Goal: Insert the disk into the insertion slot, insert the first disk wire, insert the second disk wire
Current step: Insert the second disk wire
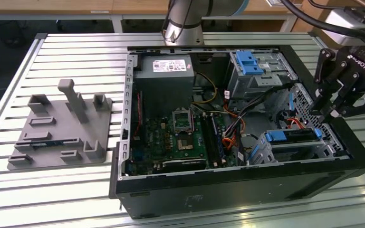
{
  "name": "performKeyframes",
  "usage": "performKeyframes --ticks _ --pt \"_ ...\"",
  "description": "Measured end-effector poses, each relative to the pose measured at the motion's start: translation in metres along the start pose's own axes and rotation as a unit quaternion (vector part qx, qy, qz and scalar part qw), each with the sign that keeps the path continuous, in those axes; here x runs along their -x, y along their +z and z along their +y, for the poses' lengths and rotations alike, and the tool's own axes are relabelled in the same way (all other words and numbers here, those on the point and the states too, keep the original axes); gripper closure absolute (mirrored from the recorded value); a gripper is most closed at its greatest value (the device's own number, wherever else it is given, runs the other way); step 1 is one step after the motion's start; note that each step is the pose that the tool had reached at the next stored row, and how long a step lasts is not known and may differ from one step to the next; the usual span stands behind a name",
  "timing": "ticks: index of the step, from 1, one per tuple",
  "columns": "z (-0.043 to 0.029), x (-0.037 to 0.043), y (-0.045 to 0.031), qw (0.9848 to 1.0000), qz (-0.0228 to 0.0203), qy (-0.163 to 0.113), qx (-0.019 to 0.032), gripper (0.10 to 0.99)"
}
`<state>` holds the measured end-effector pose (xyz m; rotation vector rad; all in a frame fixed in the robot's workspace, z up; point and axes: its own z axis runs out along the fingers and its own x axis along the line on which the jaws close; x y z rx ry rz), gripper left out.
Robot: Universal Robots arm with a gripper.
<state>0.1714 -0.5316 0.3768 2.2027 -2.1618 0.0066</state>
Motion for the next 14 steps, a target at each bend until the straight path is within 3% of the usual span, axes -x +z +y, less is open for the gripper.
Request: performKeyframes --ticks 3,7,14 --pt "-0.0001 0.0026 -0.0002 1.0 0.0015 0.0 0.0001 0.729" --pt "-0.0003 0.0183 -0.0007 1.0 0.0099 0.0 0.0002 0.729" --pt "-0.0008 0.0499 -0.0012 0.9995 0.0306 0.001 0.0006 0.729"
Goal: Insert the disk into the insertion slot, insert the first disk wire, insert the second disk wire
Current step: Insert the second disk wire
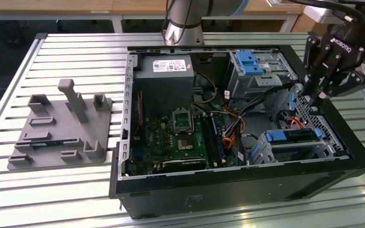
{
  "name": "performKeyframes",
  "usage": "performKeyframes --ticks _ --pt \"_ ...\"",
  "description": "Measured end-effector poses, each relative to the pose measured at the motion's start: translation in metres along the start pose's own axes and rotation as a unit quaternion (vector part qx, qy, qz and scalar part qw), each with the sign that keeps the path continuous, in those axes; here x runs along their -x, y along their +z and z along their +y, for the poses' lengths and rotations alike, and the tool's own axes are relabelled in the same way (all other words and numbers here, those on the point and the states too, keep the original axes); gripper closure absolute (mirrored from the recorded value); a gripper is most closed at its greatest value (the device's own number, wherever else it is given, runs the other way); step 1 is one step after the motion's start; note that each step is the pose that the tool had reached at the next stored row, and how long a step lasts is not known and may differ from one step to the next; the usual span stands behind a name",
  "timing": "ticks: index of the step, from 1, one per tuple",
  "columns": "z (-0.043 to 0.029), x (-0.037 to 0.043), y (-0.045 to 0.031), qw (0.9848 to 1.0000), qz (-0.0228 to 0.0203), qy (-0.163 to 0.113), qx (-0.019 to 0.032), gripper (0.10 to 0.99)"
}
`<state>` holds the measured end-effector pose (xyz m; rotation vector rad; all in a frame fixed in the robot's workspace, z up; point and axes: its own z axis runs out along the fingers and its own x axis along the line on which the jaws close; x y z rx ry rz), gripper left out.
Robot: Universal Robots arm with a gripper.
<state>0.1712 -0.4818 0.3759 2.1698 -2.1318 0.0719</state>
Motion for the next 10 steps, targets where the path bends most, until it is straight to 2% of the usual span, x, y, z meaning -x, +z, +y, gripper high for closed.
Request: performKeyframes --ticks 3,10 --pt "-0.0002 0.0125 -0.0004 0.9999 0.0102 0.0 0.0002 0.729" --pt "0.0068 0.0268 0.0024 0.9986 0.0522 0.002 0.001 0.729"
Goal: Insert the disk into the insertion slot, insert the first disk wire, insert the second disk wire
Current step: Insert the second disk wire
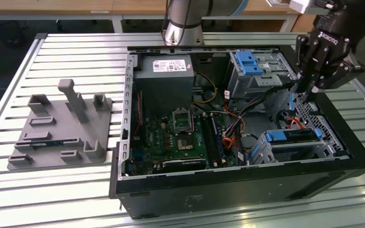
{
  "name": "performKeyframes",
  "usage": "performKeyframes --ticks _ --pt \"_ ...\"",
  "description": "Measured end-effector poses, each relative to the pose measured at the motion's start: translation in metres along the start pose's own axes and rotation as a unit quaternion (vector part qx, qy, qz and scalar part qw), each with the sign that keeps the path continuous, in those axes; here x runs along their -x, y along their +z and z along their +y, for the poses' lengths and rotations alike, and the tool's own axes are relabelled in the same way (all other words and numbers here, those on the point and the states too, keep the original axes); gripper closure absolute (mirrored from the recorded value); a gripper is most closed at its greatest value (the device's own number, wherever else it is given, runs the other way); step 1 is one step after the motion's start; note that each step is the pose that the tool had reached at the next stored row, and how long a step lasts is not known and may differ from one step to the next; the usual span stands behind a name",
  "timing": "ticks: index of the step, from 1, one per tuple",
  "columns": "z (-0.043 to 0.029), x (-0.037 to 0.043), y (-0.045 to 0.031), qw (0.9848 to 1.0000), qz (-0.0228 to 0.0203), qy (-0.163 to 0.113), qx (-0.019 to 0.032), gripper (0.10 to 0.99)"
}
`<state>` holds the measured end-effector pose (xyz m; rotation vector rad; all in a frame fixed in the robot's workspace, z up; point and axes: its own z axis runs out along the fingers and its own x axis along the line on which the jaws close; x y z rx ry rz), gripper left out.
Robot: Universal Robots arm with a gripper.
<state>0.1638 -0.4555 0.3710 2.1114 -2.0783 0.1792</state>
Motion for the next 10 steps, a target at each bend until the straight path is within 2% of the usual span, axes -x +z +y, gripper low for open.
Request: performKeyframes --ticks 8,10 --pt "0.0131 0.0132 0.0039 0.9992 0.0388 0.001 0.0008 0.729" --pt "0.0148 0.0138 0.0058 0.999 0.0445 0.002 0.0009 0.729"
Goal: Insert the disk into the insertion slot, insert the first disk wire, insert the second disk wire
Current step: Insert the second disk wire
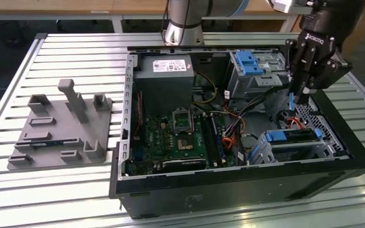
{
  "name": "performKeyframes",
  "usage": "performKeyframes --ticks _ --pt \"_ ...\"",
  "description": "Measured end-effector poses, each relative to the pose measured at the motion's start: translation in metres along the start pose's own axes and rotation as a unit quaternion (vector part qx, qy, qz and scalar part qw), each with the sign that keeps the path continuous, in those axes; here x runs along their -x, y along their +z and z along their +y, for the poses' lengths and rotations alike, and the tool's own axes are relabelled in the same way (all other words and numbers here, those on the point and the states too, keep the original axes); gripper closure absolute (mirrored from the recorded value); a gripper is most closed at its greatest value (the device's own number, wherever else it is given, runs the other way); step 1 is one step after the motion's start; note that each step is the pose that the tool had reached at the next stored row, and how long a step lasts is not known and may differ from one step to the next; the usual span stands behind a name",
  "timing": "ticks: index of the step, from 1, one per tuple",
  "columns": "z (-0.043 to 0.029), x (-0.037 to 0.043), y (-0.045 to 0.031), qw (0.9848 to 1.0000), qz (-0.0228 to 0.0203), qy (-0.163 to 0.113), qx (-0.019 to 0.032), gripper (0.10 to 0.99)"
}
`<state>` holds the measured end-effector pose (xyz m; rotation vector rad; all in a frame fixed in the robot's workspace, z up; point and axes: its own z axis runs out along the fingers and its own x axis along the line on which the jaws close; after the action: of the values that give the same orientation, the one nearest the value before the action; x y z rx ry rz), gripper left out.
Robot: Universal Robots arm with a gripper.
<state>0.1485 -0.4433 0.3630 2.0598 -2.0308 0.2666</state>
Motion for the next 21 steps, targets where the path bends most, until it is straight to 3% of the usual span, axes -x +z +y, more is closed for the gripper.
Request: performKeyframes --ticks 10,18,21 --pt "0.0035 0.0025 0.0079 0.9998 0.0218 0.001 0.0004 0.729" --pt "0.0046 0.0034 0.011 0.9997 0.023 0.0 0.0003 0.729" --pt "0.0048 0.004 0.013 0.9997 0.0255 0.0 0.0002 0.729"
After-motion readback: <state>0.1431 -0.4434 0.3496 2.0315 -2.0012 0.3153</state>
